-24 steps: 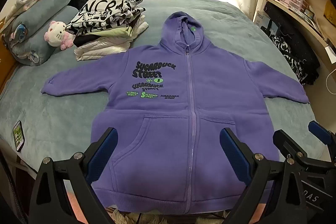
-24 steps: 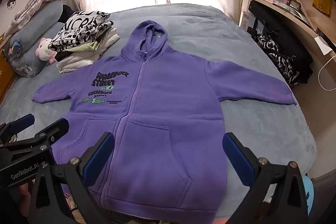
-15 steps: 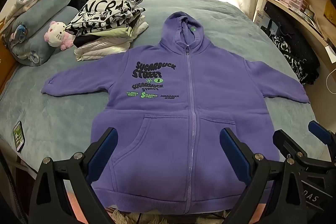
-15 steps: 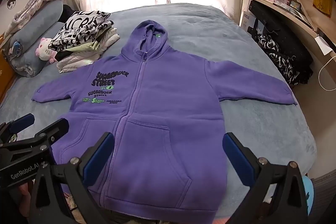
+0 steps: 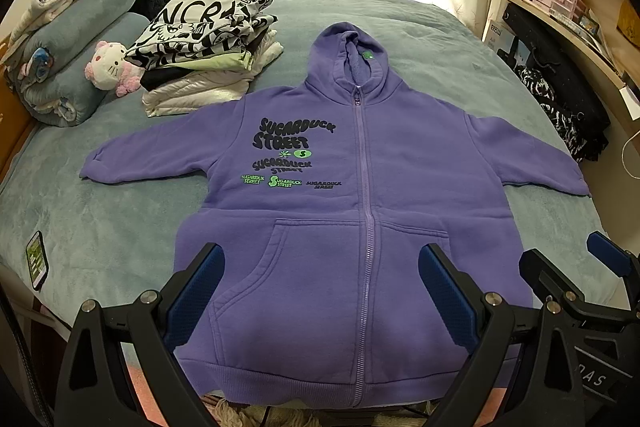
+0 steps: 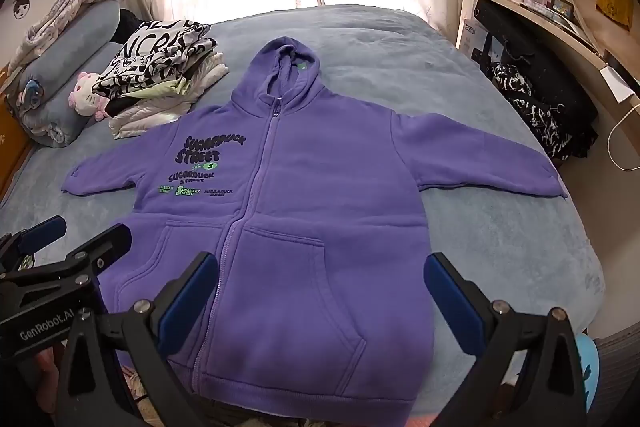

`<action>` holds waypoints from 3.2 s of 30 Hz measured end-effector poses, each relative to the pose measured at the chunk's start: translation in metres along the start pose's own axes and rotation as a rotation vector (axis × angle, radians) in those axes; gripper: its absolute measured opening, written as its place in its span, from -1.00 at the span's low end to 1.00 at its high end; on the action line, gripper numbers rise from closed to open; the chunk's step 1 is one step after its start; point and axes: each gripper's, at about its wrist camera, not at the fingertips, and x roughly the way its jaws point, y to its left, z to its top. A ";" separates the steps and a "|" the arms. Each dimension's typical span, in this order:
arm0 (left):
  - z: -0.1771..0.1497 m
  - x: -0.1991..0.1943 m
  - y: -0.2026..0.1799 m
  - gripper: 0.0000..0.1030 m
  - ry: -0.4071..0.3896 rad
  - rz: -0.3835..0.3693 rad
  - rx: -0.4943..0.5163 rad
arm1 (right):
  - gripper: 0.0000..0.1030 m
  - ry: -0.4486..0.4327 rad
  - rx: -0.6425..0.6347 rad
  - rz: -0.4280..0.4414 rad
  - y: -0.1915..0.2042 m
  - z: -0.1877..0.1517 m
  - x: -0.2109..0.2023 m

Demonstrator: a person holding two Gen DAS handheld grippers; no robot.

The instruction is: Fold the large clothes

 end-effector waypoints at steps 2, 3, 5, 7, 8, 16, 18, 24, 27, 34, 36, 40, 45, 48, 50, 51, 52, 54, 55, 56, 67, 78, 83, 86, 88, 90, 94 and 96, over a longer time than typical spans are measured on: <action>0.000 0.000 0.000 0.88 0.000 0.000 -0.001 | 1.00 -0.003 -0.002 -0.006 0.001 0.000 -0.001; 0.000 0.000 0.000 0.88 0.000 0.000 0.000 | 1.00 -0.004 -0.002 -0.008 0.001 0.000 -0.001; 0.000 0.000 0.000 0.88 -0.001 -0.001 0.000 | 1.00 -0.002 -0.001 -0.004 0.001 0.000 -0.001; 0.000 0.000 0.000 0.88 -0.001 0.002 0.002 | 1.00 0.001 0.002 0.000 0.000 -0.001 -0.001; 0.000 0.000 0.000 0.88 -0.001 0.002 0.002 | 1.00 0.002 0.002 0.001 0.003 -0.003 -0.004; 0.000 0.000 0.001 0.88 -0.002 0.004 0.003 | 1.00 0.003 0.005 0.004 0.001 -0.001 -0.001; 0.000 0.000 0.001 0.88 -0.002 0.004 0.003 | 1.00 0.001 0.004 0.006 -0.004 -0.002 -0.001; 0.000 0.000 0.000 0.88 -0.002 0.004 0.003 | 1.00 0.002 0.005 0.006 -0.002 -0.002 0.000; 0.000 0.000 0.000 0.88 -0.002 0.005 0.003 | 1.00 0.001 0.005 0.006 -0.002 -0.001 0.000; 0.000 0.000 0.001 0.88 -0.003 0.004 0.003 | 1.00 0.001 0.006 0.006 -0.002 -0.001 -0.001; -0.001 -0.004 0.003 0.88 -0.004 0.003 0.004 | 1.00 0.000 0.005 0.006 -0.002 -0.001 -0.001; -0.003 -0.004 0.000 0.88 -0.012 -0.001 0.007 | 1.00 -0.004 0.004 0.008 -0.002 0.000 -0.002; 0.001 -0.004 -0.005 0.88 -0.018 -0.012 0.005 | 1.00 -0.013 -0.002 0.013 -0.003 0.003 -0.005; 0.001 -0.007 -0.005 0.88 -0.026 -0.016 0.007 | 1.00 -0.019 -0.007 0.015 -0.004 0.003 -0.006; 0.002 -0.007 -0.006 0.88 -0.029 -0.020 0.009 | 1.00 -0.027 -0.010 0.015 -0.004 0.004 -0.008; 0.003 -0.007 -0.007 0.88 -0.031 -0.023 0.010 | 1.00 -0.030 -0.010 0.015 -0.005 0.004 -0.009; 0.003 -0.008 -0.007 0.88 -0.032 -0.025 0.012 | 1.00 -0.033 -0.011 0.015 -0.006 0.005 -0.010; 0.004 -0.009 -0.009 0.88 -0.035 -0.030 0.015 | 1.00 -0.037 -0.013 0.016 -0.007 0.006 -0.011; 0.005 -0.010 -0.009 0.88 -0.040 -0.032 0.017 | 1.00 -0.041 -0.014 0.017 -0.007 0.006 -0.012; 0.005 -0.011 -0.010 0.88 -0.047 -0.033 0.020 | 1.00 -0.045 -0.015 0.018 -0.008 0.006 -0.014; 0.014 -0.024 -0.019 0.88 -0.112 -0.093 0.051 | 1.00 -0.091 0.005 0.070 -0.024 0.016 -0.025; 0.040 -0.053 -0.043 0.99 -0.244 -0.125 0.154 | 1.00 -0.235 0.002 0.143 -0.043 0.035 -0.053; 0.065 -0.056 -0.068 0.99 -0.233 -0.166 0.239 | 1.00 -0.319 0.030 0.185 -0.067 0.052 -0.067; 0.080 -0.055 -0.087 0.99 -0.261 -0.176 0.267 | 1.00 -0.349 0.050 0.169 -0.084 0.064 -0.071; 0.092 -0.049 -0.098 0.99 -0.285 -0.164 0.268 | 1.00 -0.356 0.069 0.141 -0.100 0.071 -0.070; 0.106 -0.039 -0.113 0.99 -0.309 -0.142 0.274 | 1.00 -0.365 0.099 0.103 -0.118 0.078 -0.065; 0.134 -0.001 -0.142 0.99 -0.278 -0.102 0.293 | 1.00 -0.364 0.157 0.028 -0.163 0.091 -0.044; 0.147 0.022 -0.156 0.99 -0.254 -0.110 0.298 | 1.00 -0.358 0.188 -0.039 -0.188 0.095 -0.030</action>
